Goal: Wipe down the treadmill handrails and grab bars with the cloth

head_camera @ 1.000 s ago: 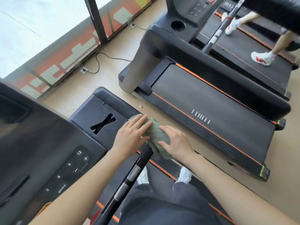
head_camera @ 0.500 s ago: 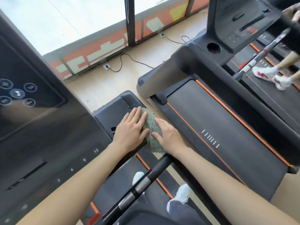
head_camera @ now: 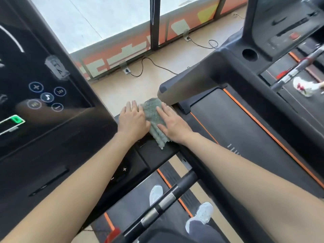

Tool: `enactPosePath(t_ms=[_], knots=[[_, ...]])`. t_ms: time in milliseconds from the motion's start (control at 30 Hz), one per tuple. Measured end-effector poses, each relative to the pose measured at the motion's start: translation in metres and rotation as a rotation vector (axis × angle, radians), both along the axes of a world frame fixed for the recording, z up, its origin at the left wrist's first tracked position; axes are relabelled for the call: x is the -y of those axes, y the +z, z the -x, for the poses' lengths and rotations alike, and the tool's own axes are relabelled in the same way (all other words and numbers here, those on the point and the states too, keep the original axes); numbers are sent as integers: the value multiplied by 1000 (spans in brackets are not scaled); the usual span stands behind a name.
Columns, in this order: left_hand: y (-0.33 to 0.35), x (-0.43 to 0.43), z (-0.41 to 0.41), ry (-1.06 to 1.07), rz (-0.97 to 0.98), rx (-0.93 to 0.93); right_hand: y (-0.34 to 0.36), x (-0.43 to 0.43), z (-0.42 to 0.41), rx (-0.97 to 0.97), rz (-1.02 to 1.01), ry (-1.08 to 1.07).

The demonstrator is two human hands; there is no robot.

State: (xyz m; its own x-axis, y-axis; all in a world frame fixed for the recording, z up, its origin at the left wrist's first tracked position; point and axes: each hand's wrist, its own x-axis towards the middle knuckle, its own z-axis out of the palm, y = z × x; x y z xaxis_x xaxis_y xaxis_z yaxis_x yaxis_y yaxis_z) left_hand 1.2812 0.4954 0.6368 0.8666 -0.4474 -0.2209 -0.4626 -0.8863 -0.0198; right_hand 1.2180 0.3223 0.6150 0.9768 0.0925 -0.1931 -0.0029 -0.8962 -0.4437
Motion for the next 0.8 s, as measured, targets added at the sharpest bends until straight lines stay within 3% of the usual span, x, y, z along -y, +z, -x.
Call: enactPosePath(t_ms=[133,233,533,800], knots=[[-4,4,-4,-192,206,-32,-9,-4,17,-9,129,31],[-19,7,-3,-314,125,-83,-14,-5,32,-29,167,-15],[-38,18,60,-351,73,-54,-16,10,96,-36,215,-79],[-52,3,117,-380,139,-1,-27,16,151,23,267,-11]])
